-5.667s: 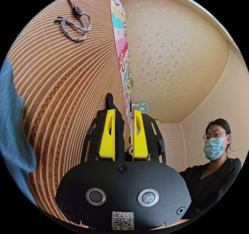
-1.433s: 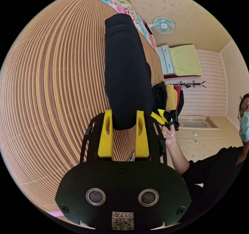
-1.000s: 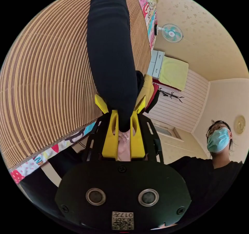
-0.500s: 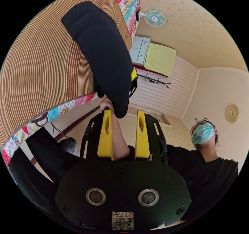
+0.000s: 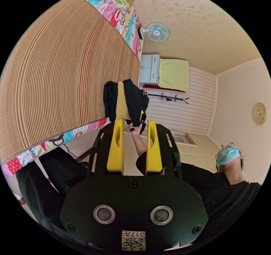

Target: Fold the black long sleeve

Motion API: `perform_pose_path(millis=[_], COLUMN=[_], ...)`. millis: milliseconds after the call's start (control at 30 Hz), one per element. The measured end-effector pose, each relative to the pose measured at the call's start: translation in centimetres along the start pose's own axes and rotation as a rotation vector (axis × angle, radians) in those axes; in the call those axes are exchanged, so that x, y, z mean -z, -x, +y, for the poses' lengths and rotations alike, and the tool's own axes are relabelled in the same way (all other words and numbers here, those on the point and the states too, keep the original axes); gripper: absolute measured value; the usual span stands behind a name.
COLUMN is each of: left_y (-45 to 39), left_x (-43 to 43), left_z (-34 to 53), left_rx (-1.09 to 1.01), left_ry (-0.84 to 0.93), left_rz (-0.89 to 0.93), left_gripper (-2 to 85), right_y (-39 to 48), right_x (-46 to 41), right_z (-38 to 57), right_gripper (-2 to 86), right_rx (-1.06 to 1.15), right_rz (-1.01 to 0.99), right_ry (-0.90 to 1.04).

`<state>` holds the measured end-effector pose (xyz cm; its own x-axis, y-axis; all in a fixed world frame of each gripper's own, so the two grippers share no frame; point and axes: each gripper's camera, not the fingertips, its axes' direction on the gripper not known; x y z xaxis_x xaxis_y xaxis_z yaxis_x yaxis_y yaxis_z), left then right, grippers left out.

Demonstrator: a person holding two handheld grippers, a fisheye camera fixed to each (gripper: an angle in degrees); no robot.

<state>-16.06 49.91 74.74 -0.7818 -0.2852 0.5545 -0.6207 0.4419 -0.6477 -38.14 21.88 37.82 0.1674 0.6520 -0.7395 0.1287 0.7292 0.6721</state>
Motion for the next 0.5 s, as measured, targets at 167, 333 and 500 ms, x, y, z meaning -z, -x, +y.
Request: perform_pose_path(millis=[167, 333, 500], left_y=[-2.8, -6.3, -9.9], left_x=[0.0, 0.1, 4.3], left_z=[1.0, 1.7, 3.9], left_rx=[0.009, 0.004, 0.013], left_ry=[-0.029, -0.084, -0.248], left_rz=[-0.035, -0.020, -0.143], left_gripper=[12.4, 12.4, 13.5], right_y=[0.4, 3.3, 8.0], right_x=[1.4, 3.4, 4.3], right_z=[1.7, 4.5, 9.3], right_gripper=[13.5, 12.1, 6.3], right_rx=[-0.111, -0.190, -0.243], right_rz=[0.024, 0.132, 0.238], right_ry=[-0.037, -0.122, -0.181])
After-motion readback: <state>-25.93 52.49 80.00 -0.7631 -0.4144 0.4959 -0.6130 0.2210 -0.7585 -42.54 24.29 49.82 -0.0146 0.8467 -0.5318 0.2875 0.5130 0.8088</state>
